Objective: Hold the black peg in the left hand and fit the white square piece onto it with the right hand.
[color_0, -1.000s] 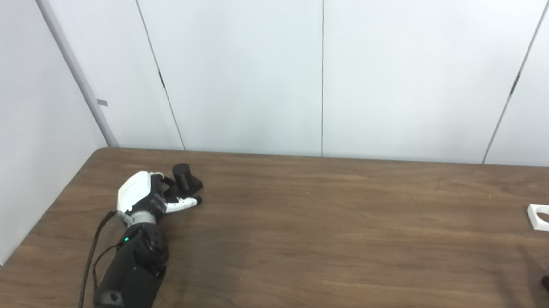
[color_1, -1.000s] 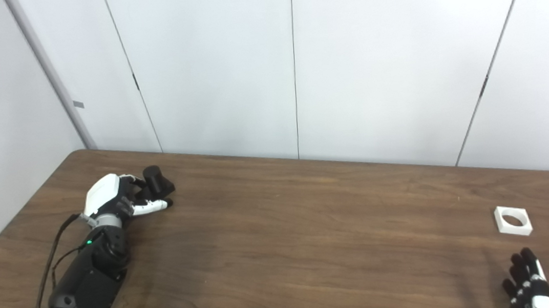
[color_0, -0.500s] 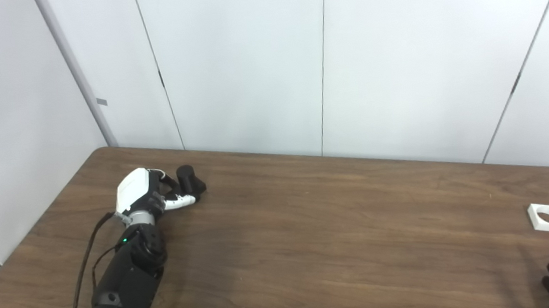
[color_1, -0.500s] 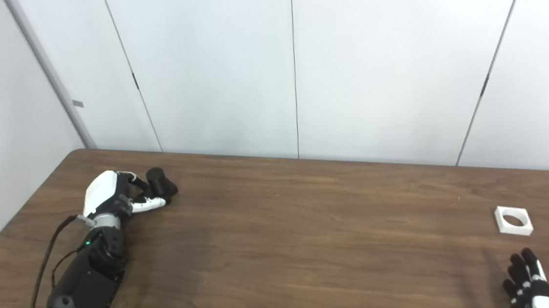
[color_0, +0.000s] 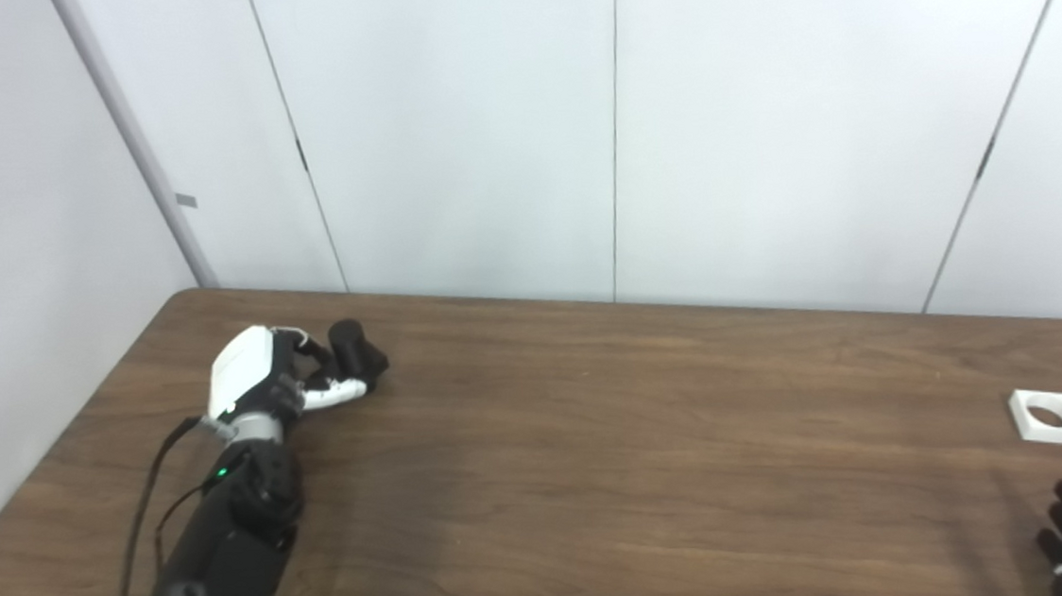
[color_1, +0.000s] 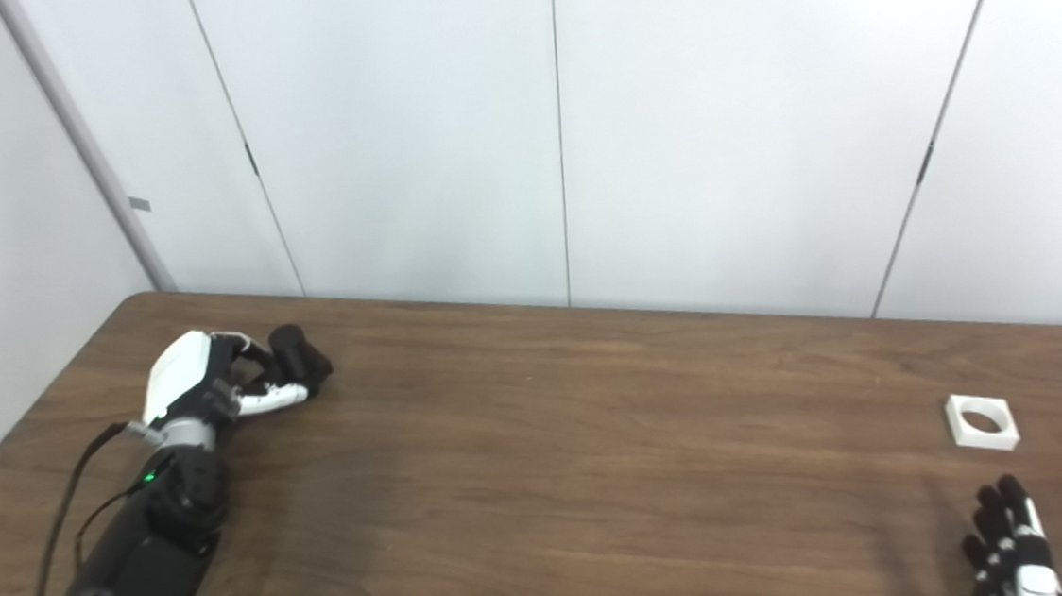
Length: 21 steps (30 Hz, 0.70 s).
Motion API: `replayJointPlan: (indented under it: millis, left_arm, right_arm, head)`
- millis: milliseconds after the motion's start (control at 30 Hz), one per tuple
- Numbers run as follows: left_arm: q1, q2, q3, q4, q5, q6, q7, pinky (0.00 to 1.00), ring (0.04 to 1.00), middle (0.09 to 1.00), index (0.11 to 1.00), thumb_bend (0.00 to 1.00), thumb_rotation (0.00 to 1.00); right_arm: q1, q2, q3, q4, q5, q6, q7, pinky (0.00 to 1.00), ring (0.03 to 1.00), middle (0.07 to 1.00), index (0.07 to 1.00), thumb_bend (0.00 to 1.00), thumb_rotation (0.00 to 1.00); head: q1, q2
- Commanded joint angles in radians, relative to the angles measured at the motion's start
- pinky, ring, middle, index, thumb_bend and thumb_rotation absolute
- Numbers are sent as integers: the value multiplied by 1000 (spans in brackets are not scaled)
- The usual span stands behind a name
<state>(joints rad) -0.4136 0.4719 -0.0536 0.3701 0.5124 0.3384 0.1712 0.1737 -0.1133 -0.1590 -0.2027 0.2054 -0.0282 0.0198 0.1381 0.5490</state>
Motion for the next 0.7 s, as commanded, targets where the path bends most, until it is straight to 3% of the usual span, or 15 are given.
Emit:
replayJointPlan:
  millis: [0, 200, 367, 500, 667]
  left_arm:
    - [-13, 33, -1, -72, 15, -25, -4, 791, 831, 756, 485, 523, 50]
    - [35, 23, -14, -204, 17, -28, -47, 803, 852, 769, 485, 522, 50]
    - [80, 3, -28, -338, 22, 7, -113, 789, 867, 782, 486, 522, 52]
    - [114, -22, -58, -442, 50, 37, -159, 839, 873, 789, 486, 522, 54]
    - [151, -45, -122, -515, 114, -12, -174, 901, 863, 781, 485, 522, 51]
  right_arm:
    - [1, 3, 1, 16, 7, -40, 16, 1000, 997, 982, 995, 329, 1000]
    - [-8, 0, -3, 33, 9, -52, 22, 1000, 989, 975, 985, 364, 994]
    - [-16, -6, -2, 46, 7, -65, 32, 1000, 985, 969, 981, 417, 938]
    - [-20, -7, 1, 43, -2, -57, 29, 1000, 983, 965, 974, 441, 938]
    - [-27, -4, 3, 50, -23, -52, 22, 991, 971, 952, 963, 481, 953]
  head:
    - [0, 0]
    - [-15, 24]
    - [-23, 40]
    - [-42, 59]
    - [-64, 83]
